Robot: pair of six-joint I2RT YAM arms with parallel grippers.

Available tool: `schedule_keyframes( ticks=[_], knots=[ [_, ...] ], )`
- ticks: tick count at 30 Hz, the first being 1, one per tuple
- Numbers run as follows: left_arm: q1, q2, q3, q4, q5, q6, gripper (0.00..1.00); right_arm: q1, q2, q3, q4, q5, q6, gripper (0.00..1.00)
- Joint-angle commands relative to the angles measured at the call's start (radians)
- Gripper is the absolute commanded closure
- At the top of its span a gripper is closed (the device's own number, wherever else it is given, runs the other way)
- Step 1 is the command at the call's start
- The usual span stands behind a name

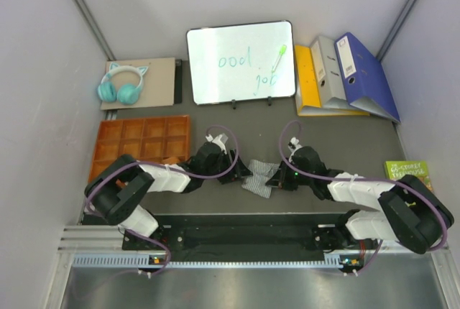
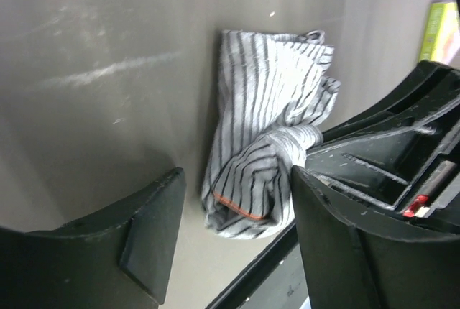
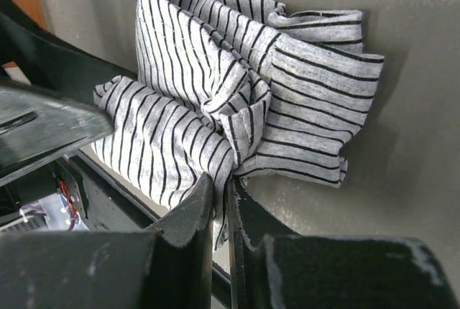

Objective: Roll the underwear
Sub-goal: Roll the underwear to the center of the board.

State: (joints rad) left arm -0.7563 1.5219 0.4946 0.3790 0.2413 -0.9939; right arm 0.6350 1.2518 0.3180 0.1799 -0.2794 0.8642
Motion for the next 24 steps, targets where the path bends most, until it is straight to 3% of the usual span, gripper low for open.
schedule_keyframes(
  ticks=[1,6,9,10,12,16,20,24],
  knots=[
    [0.002,0.099,-0.071,0.076,0.019,-0.023,0.39,0.006,0.04,0.003,-0.059,0.068,-0.045,1.0],
    [-0.001,0.159,-0.094,0.19,0.036,-0.063,0.53,0.006,0.04,0.0,-0.053,0.06,-0.047,1.0],
    [-0.008,0.185,-0.093,0.224,0.046,-0.072,0.75,0.005,0.038,-0.002,-0.051,0.059,-0.051,1.0],
    [-0.009,0.191,-0.093,0.227,0.049,-0.074,0.89,0.006,0.035,0.0,-0.06,0.059,-0.054,1.0],
    [-0.011,0.196,-0.09,0.216,0.052,-0.068,0.99,0.005,0.029,0.012,-0.083,0.063,-0.07,1.0],
    [-0.009,0.181,-0.082,0.157,0.053,-0.045,1.0,0.005,-0.005,0.058,-0.177,0.071,-0.12,0.98],
    [-0.009,0.155,-0.038,-0.003,0.067,0.011,1.0,0.006,-0.089,0.16,-0.354,0.106,-0.215,0.65],
    [-0.008,0.158,0.034,-0.196,0.108,0.108,1.0,0.034,-0.224,0.259,-0.511,0.176,-0.359,0.44]
  ],
)
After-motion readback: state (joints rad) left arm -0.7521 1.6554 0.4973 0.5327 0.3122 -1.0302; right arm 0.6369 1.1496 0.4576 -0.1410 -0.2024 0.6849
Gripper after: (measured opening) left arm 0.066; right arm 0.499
